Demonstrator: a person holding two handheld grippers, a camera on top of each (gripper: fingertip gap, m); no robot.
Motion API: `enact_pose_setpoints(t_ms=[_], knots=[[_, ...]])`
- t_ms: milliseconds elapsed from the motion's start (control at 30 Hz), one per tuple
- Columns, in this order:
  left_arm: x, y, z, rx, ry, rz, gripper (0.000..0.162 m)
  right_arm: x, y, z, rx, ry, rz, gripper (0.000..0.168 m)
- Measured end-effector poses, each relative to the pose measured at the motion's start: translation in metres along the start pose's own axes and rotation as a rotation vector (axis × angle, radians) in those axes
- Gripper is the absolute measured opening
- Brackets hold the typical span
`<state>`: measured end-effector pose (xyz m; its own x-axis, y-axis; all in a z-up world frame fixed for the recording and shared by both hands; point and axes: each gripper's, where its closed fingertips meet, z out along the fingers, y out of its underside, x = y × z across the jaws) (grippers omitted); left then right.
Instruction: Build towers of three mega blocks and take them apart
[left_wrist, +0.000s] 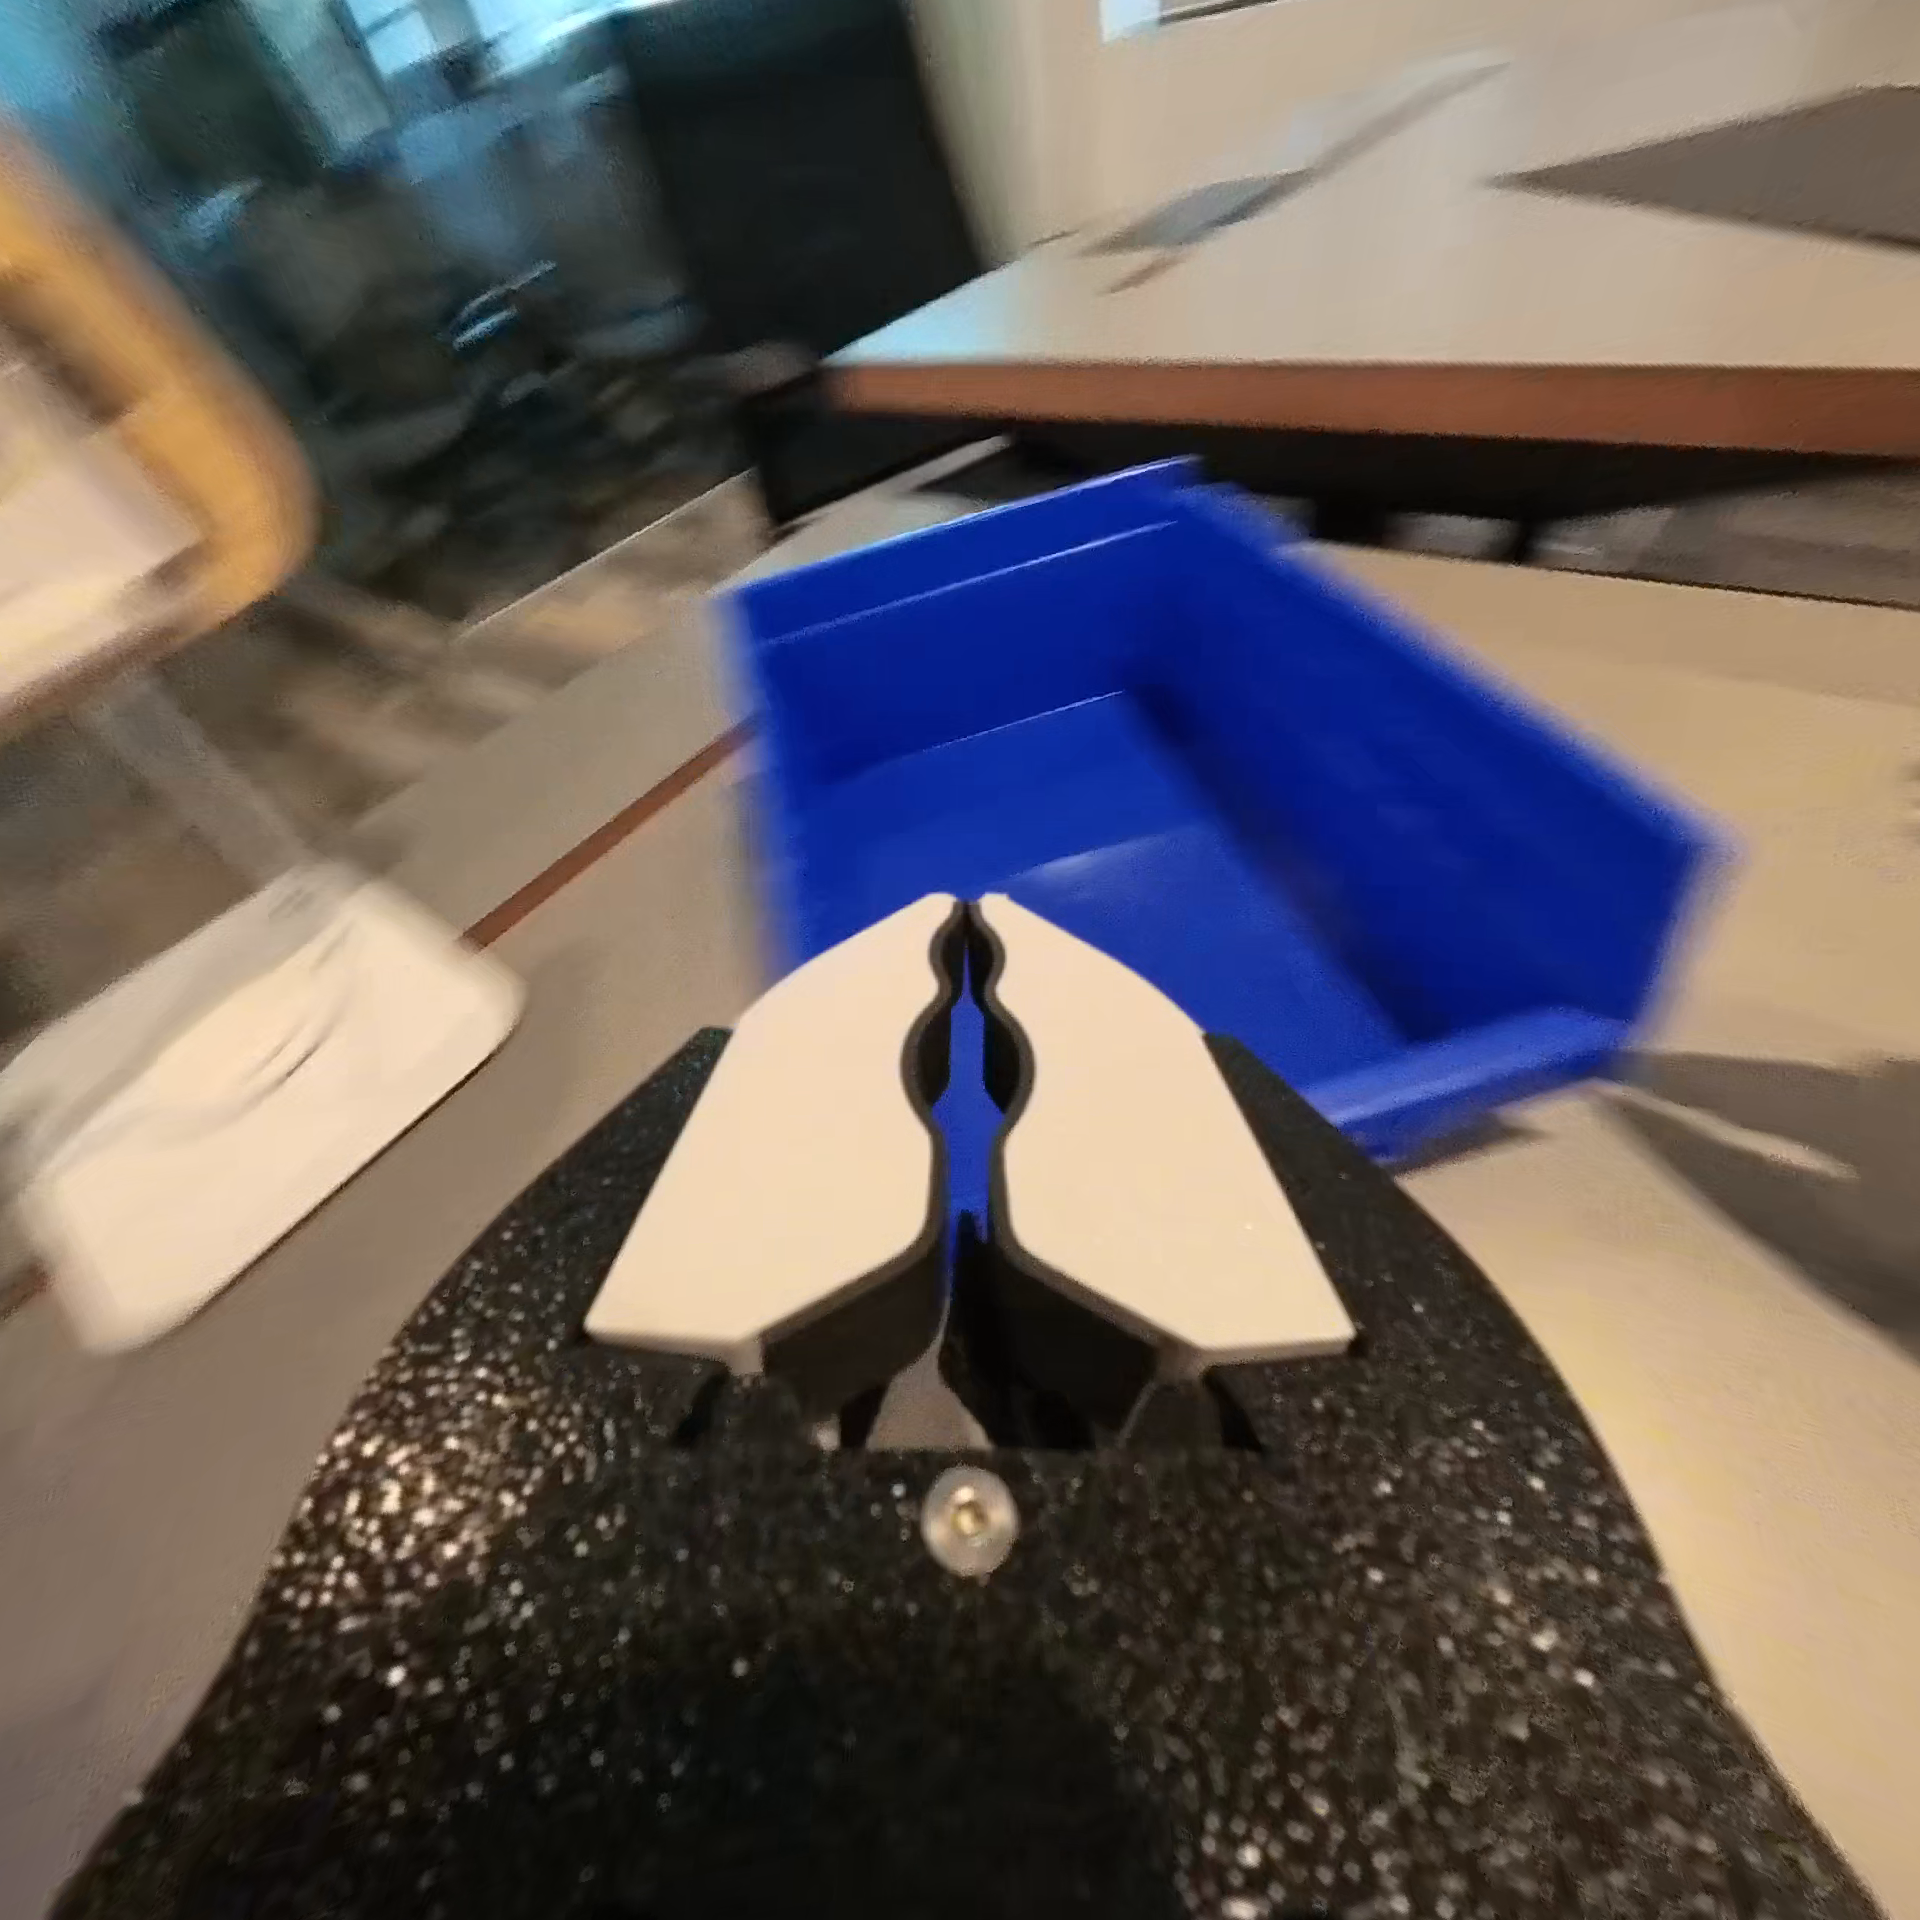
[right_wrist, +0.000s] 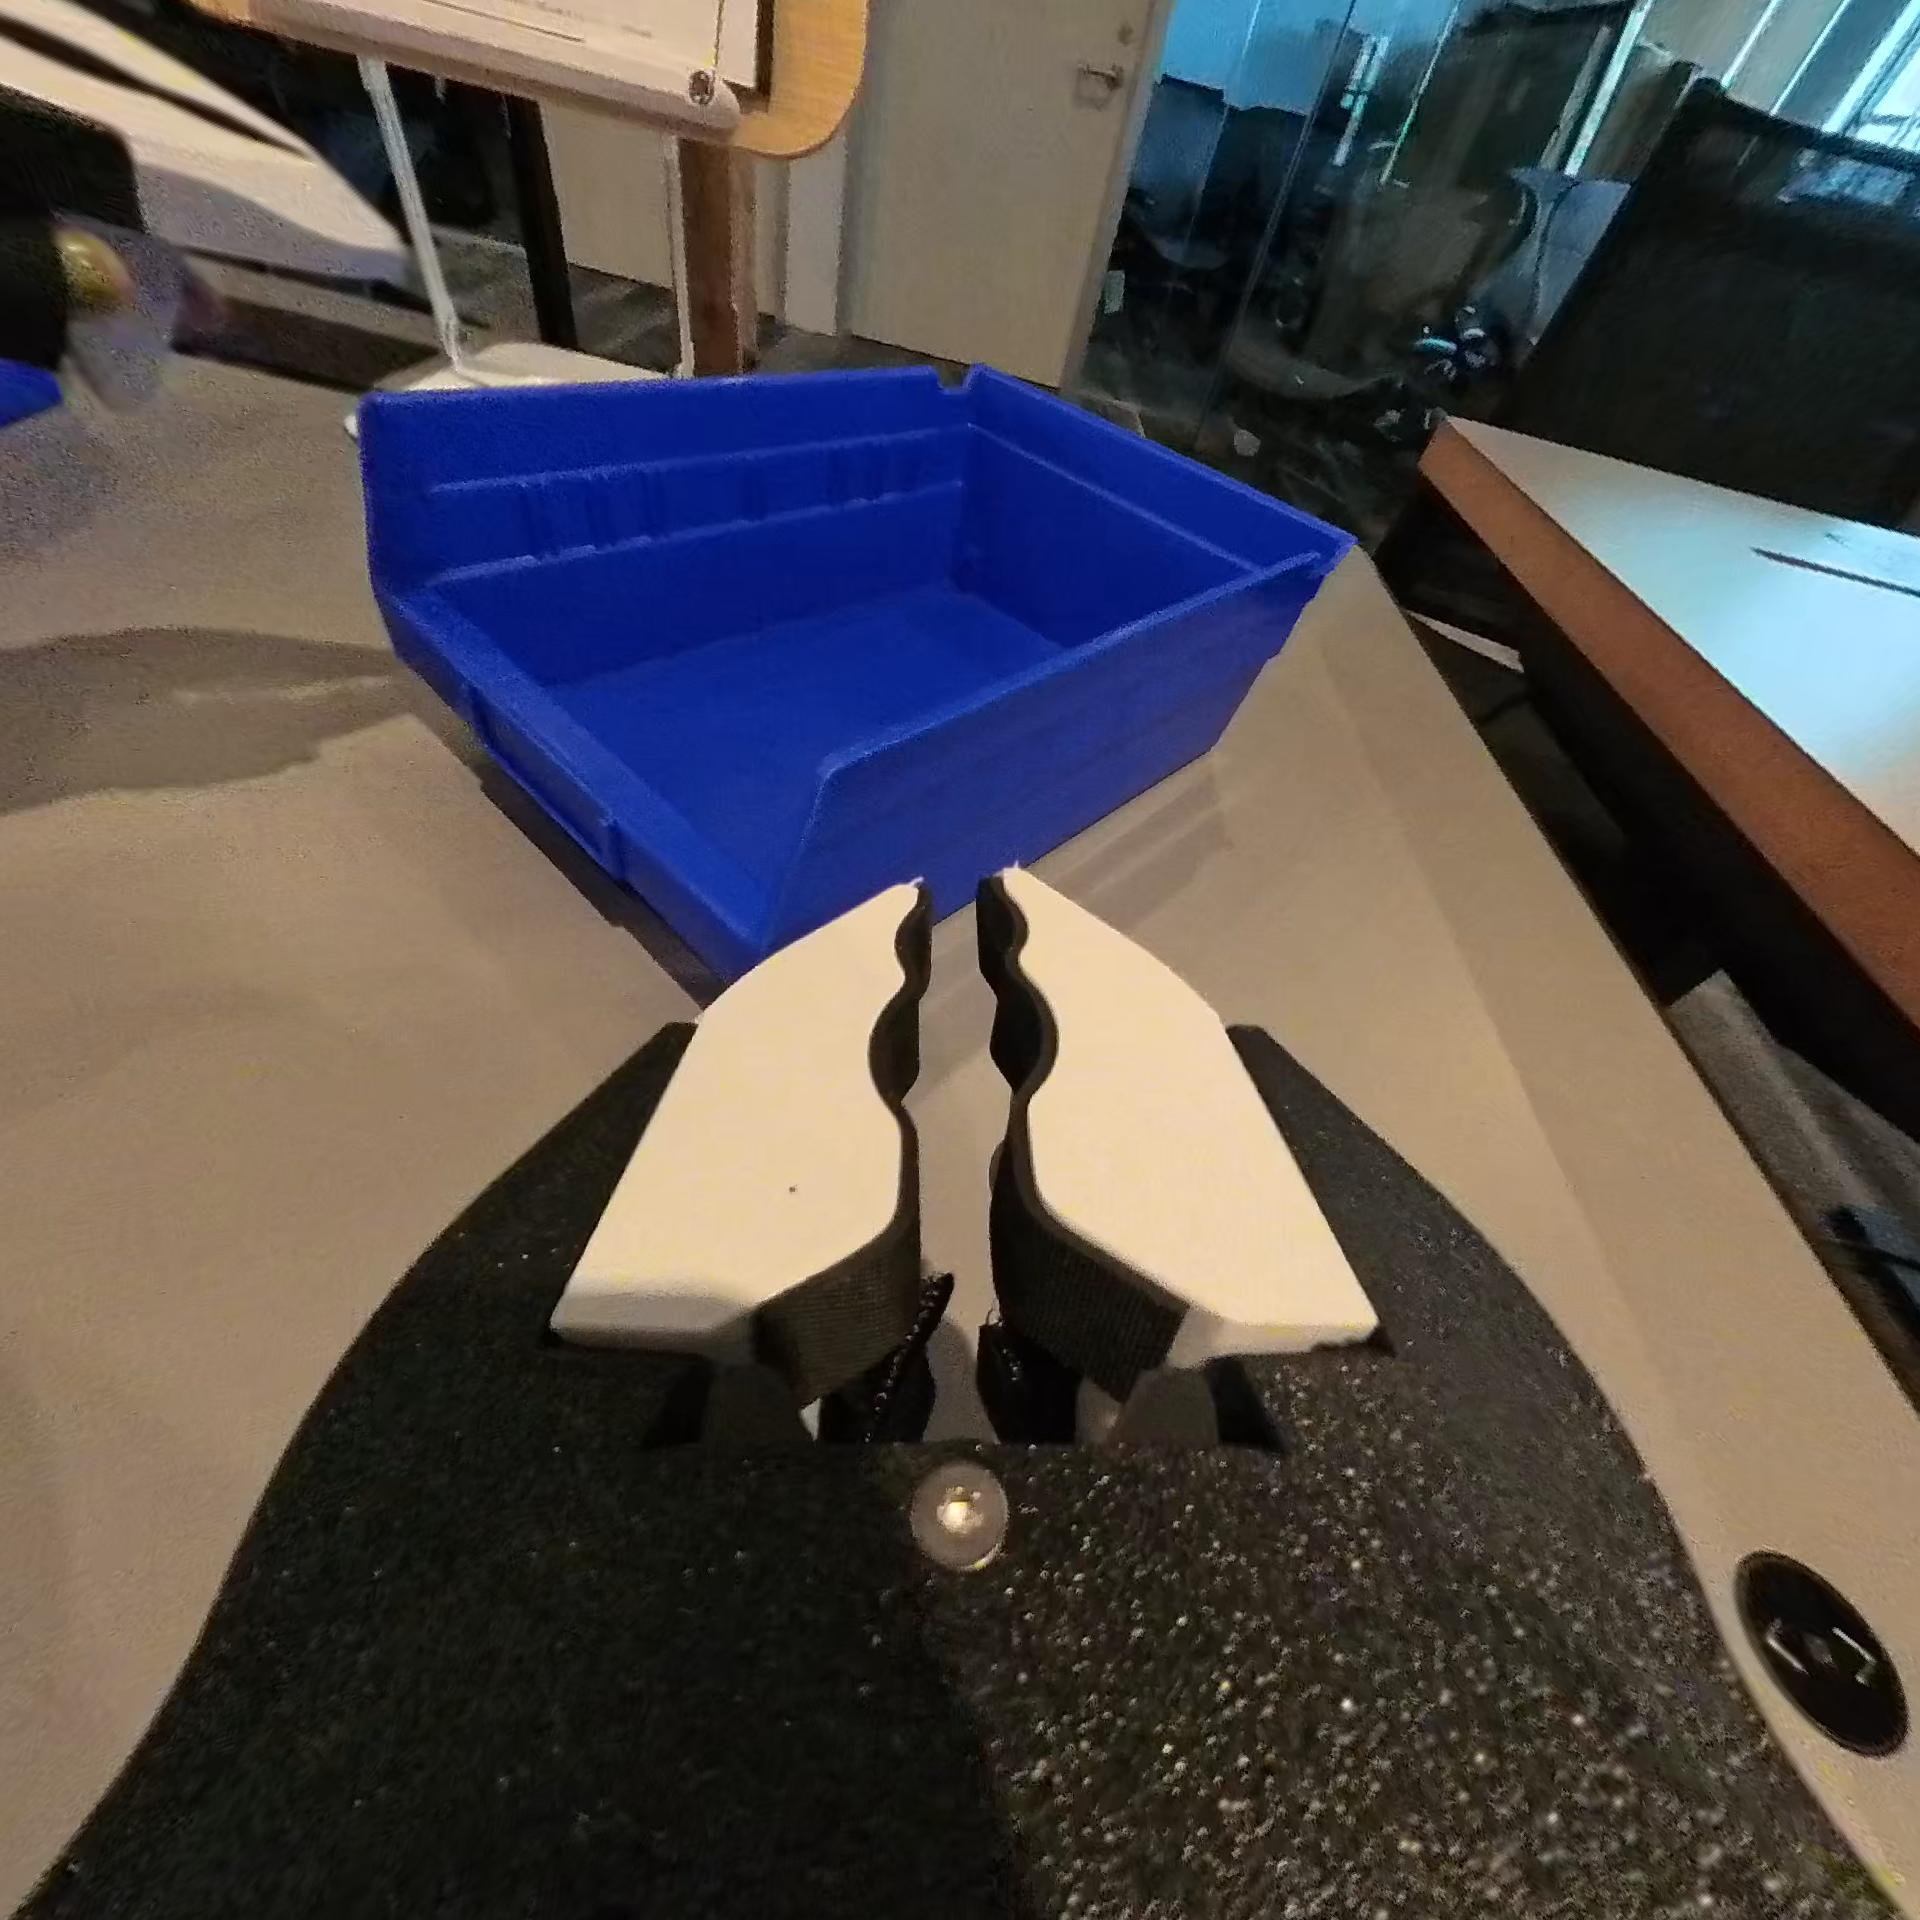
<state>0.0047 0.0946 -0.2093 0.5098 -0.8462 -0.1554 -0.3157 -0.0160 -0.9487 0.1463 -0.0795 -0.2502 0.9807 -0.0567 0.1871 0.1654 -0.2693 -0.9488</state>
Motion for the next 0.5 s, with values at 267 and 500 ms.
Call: enact_pose_setpoints(t_ms=[267,500], knots=[[-0.072,0.082,0.007,-0.216,-0.185,-0.127,0.059,-0.009,-0.001,0.005,0.006,-0.029,0.017,0.009],[-0.057,0.097,0.027,-0.254,-0.175,-0.088,0.047,-0.011,0.0,0.004,-0.004,-0.03,0.007,0.009]])
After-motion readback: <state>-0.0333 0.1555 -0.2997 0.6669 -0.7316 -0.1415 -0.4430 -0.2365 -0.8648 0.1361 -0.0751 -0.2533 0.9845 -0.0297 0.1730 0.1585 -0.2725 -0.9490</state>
